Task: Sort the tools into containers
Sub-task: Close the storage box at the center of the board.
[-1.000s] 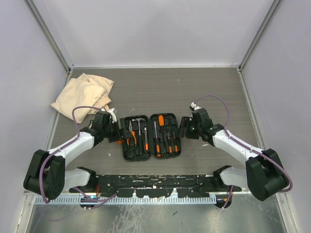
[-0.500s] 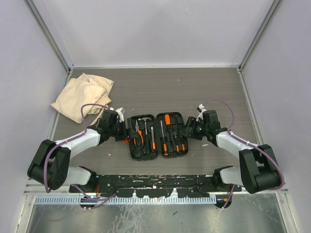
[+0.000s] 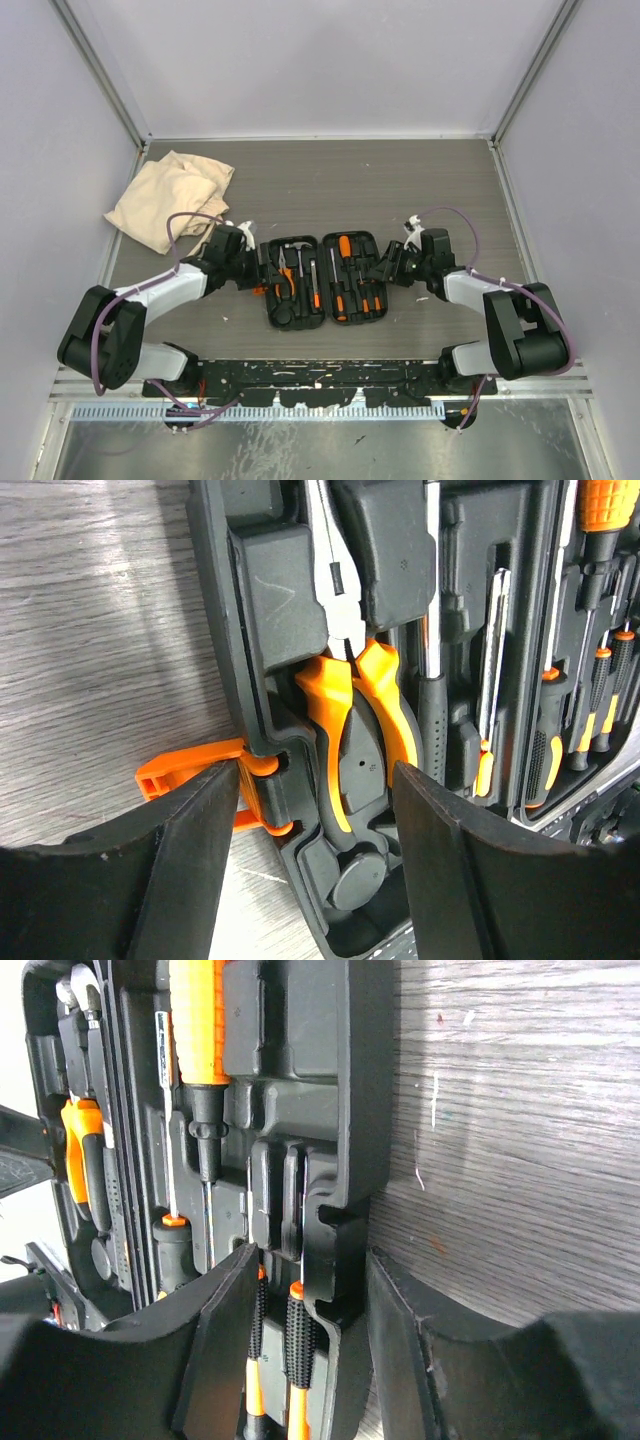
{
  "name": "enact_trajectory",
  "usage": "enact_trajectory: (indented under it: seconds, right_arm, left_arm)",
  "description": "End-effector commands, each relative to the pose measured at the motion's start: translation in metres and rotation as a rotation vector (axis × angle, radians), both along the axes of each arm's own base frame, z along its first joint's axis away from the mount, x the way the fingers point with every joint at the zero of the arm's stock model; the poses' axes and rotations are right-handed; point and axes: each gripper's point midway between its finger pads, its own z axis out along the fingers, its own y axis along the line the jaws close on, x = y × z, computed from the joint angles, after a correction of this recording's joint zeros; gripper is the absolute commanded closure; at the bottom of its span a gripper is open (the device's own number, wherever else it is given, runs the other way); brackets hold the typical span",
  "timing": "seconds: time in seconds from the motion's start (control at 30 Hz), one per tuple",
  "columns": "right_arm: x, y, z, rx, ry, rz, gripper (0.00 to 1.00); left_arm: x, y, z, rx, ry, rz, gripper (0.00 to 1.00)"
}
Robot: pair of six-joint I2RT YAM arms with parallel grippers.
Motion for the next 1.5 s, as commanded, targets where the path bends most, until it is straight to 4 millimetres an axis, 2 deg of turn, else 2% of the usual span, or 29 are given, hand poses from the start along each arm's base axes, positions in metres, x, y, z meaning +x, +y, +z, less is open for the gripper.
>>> enact_trajectory:
  seconds: [0.0, 0.17, 0.4, 0.83, 0.97, 1.03, 1.1, 1.2, 1.37, 1.47]
  right_arm:
    - [0.005, 0.014, 0.023, 0.099, -0.068, 0.042, 0.51]
    - [0.005, 0.017, 0.043, 0.128, -0.103, 0.06, 0.52]
    - [-0.002, 0.025, 0.067, 0.18, -0.114, 0.115, 0.48]
    - [-0.011, 0.027, 0.096, 0.19, -0.125, 0.152, 0.47]
    - [-0.014, 0.029, 0.105, 0.201, -0.121, 0.171, 0.48]
    - [-0.015, 0.029, 0.11, 0.19, -0.124, 0.177, 0.48]
    - [-0.017, 0.029, 0.113, 0.18, -0.124, 0.185, 0.48]
    - [-0.019, 0.03, 0.116, 0.175, -0.122, 0.192, 0.48]
    - [-0.022, 0.032, 0.115, 0.165, -0.109, 0.202, 0.49]
    - [-0.024, 0.036, 0.116, 0.16, -0.106, 0.216, 0.49]
  left_arm:
    - [0.018, -0.012, 0.02, -0.039, -0.054, -0.007, 0.38]
    - [0.016, -0.022, 0.029, -0.095, -0.073, -0.052, 0.39]
    - [0.012, -0.037, 0.043, -0.184, -0.094, -0.123, 0.35]
    - [0.005, -0.054, 0.071, -0.346, -0.139, -0.17, 0.35]
    - [0.005, -0.056, 0.073, -0.383, -0.14, -0.149, 0.42]
    - [0.005, -0.056, 0.073, -0.398, -0.14, -0.136, 0.54]
    - [0.005, -0.057, 0.074, -0.409, -0.142, -0.128, 0.61]
    - [0.006, -0.057, 0.074, -0.415, -0.144, -0.123, 0.62]
    - [0.005, -0.057, 0.077, -0.419, -0.149, -0.127, 0.73]
    - [0.004, -0.056, 0.079, -0.418, -0.155, -0.127, 0.75]
